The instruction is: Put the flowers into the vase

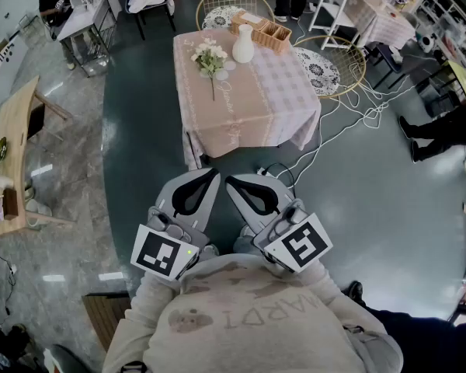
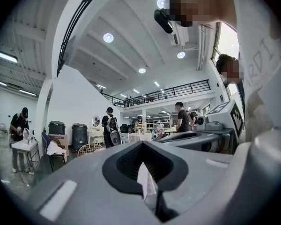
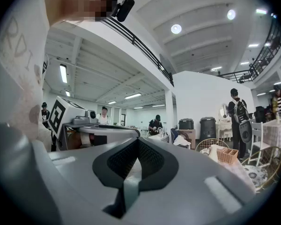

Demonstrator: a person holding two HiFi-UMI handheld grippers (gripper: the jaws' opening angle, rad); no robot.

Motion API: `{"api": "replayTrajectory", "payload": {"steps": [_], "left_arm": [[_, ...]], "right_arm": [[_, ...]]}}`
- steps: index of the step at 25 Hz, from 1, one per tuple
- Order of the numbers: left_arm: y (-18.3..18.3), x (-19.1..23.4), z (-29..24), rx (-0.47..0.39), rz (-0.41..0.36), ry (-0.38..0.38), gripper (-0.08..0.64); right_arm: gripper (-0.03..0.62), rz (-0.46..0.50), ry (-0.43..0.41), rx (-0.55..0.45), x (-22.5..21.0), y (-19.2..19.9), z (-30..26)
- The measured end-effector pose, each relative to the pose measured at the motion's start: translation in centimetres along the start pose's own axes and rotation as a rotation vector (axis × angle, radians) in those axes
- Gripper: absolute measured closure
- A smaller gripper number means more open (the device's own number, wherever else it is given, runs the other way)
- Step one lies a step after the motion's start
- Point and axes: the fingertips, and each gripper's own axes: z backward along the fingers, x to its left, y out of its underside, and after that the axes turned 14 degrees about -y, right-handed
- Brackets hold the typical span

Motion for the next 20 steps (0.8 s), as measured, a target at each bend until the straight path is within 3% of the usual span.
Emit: {"api": "replayTrajectory", "payload": {"steps": [20], "left_arm": [[0.4, -2.8, -5.9, -0.002, -0.008, -0.016, 0.56]], "right_arm": [[0.565, 0.012, 0.04, -0.034, -5.2, 0.5, 4.5]]}}
